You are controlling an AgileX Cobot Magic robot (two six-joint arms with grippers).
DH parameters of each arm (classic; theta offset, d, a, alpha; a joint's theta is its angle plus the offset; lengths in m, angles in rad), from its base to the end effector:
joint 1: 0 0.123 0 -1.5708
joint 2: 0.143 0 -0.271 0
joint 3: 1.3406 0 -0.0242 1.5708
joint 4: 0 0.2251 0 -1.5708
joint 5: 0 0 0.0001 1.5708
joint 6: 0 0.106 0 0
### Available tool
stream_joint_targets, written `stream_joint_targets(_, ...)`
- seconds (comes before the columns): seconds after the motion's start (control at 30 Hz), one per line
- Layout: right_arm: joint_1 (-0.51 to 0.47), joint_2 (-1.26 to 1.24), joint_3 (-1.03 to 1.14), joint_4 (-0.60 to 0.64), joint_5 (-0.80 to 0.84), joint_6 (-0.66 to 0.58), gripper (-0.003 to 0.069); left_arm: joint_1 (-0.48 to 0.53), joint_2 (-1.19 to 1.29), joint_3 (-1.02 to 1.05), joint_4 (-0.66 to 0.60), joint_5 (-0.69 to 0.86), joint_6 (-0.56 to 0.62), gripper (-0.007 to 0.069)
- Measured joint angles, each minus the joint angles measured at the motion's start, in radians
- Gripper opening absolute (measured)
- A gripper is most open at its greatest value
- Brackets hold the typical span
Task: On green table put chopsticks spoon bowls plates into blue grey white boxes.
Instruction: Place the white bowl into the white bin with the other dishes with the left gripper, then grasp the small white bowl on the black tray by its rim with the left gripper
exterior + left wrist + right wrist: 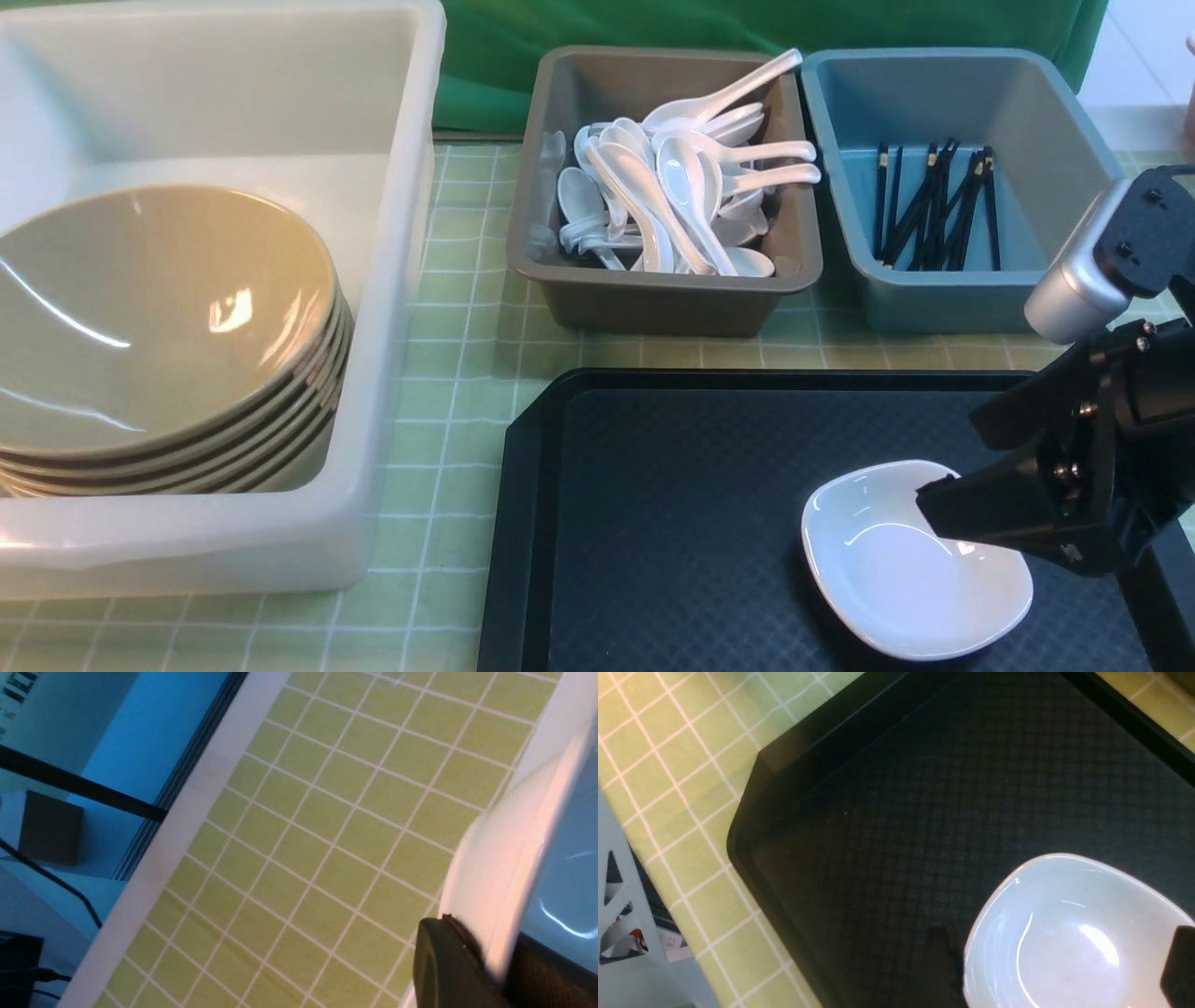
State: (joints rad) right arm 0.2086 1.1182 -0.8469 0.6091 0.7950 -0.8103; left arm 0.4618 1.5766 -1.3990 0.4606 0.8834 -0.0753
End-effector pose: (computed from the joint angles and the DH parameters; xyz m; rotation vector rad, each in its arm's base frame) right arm 0.1913 0.0848 0.2891 -0.8419 2.2445 0.4457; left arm 0.2763 0.1782 0.3156 -0.4473 2.5178 0.7177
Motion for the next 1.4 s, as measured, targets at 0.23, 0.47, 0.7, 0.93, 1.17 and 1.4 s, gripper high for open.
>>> stream_joint_targets(0.23, 0.001, 0.000, 0.000, 0.000, -0.014, 0.000, 0.0590, 0.000, 0.061, 0.000, -0.052, -0.009, -0.016, 0.0015)
stream_joint_targets(0.47, 0.001, 0.000, 0.000, 0.000, -0.039, -0.008, 0.0590, 0.000, 0.061, 0.000, -0.057, -0.008, -0.019, 0.0018)
stream_joint_targets(0.7, 0.001, 0.000, 0.000, 0.002, -0.042, -0.023, 0.0590, 0.000, 0.061, 0.000, -0.087, 0.002, -0.019, 0.0084)
stream_joint_targets(0.93, 0.001, 0.000, 0.000, 0.003, -0.042, -0.024, 0.0590, 0.000, 0.057, 0.000, -0.097, 0.018, -0.030, 0.0250)
stream_joint_targets(1.17, 0.001, 0.000, 0.000, 0.003, -0.042, -0.024, 0.0590, 0.000, -0.024, 0.000, -0.017, 0.024, -0.109, 0.0496)
stream_joint_targets(1.4, 0.001, 0.000, 0.000, 0.003, -0.041, -0.009, 0.0590, -0.125, -0.234, 0.000, -0.083, 0.047, -0.063, 0.0594)
